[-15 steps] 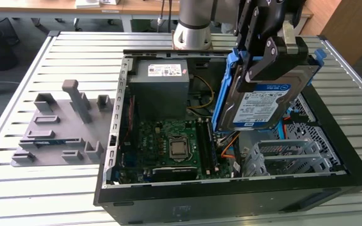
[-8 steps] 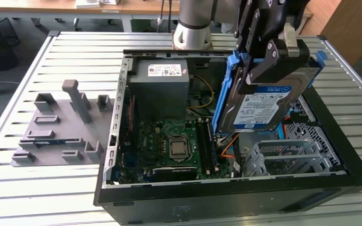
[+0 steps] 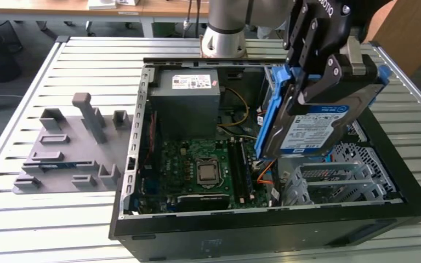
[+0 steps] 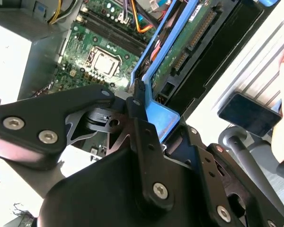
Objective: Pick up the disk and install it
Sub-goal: 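Insert the disk into the insertion slot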
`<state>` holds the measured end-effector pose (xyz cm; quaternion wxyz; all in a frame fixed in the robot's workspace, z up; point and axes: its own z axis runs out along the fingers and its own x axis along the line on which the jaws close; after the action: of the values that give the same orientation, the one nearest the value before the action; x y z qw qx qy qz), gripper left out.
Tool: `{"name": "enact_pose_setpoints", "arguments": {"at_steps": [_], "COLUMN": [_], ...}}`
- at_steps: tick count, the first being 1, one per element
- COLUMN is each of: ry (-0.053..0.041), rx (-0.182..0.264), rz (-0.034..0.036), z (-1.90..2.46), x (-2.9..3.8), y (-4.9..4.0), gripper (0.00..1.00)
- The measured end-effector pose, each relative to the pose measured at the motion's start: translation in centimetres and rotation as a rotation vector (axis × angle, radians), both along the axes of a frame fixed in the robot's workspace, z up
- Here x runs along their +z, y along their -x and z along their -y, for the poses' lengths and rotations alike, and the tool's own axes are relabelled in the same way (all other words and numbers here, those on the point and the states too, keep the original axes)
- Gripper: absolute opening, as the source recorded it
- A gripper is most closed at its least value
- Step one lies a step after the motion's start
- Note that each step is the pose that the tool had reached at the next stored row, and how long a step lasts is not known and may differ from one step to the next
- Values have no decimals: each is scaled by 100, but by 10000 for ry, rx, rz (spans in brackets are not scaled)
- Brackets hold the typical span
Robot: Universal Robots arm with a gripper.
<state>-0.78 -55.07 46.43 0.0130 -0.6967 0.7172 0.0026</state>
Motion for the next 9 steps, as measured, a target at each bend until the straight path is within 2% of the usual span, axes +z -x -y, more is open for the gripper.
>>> {"name": "enact_pose_setpoints", "arguments": {"at_steps": [1, 2, 5, 6, 7, 9], "ry": [20, 83, 514, 558, 554, 484], "rx": [0, 1, -8, -11, -12, -15], "rz": [1, -1, 0, 0, 1, -1], "z": [0, -1, 0, 0, 0, 2], "x": [-2, -3, -7, -15, -24, -36], "y": [-16, -25, -39, -43, -51, -71], "gripper": [37, 37, 37, 37, 37, 37]}}
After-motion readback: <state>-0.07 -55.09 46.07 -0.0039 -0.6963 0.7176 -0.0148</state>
